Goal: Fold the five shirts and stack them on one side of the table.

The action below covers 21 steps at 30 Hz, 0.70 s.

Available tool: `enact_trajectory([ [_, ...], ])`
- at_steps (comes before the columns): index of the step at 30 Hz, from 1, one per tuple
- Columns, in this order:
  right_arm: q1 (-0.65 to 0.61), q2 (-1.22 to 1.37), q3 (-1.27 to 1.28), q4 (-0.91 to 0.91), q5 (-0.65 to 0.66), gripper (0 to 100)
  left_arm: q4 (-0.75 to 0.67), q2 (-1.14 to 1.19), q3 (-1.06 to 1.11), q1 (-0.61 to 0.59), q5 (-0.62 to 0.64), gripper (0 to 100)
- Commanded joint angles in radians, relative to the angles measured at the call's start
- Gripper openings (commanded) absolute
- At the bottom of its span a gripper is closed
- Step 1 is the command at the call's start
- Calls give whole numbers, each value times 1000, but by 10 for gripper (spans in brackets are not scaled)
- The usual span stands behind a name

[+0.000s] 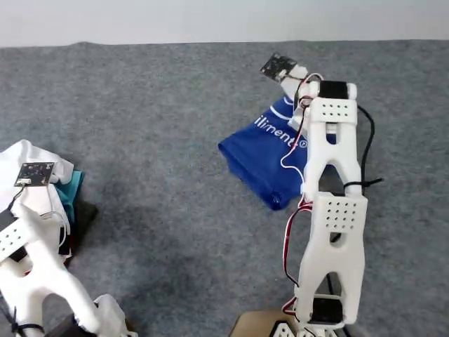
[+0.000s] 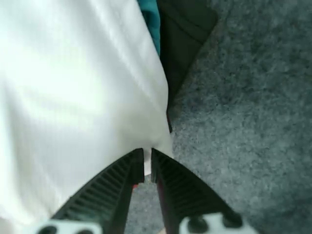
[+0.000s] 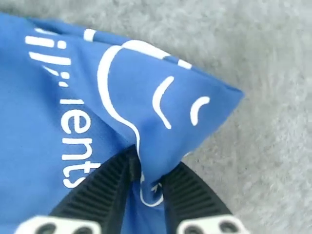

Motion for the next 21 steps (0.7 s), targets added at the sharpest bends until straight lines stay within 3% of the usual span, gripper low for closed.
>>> enact_trajectory([
  [1, -8, -39, -52, -2, 18, 129, -5, -9, -10, 2, -5, 43],
  [4, -7, -93, -52, 4, -109, 212, -5, -9, -10, 3, -5, 43],
  [11, -8, -211, -51, 13, -549, 224, -5, -9, -10, 3, -5, 43],
  [15, -7, -255, -51, 104, -827, 224, -5, -9, -10, 3, -5, 43],
  [21, -8, -277, -51, 297, -1063, 224, -5, -9, -10, 3, -5, 43],
])
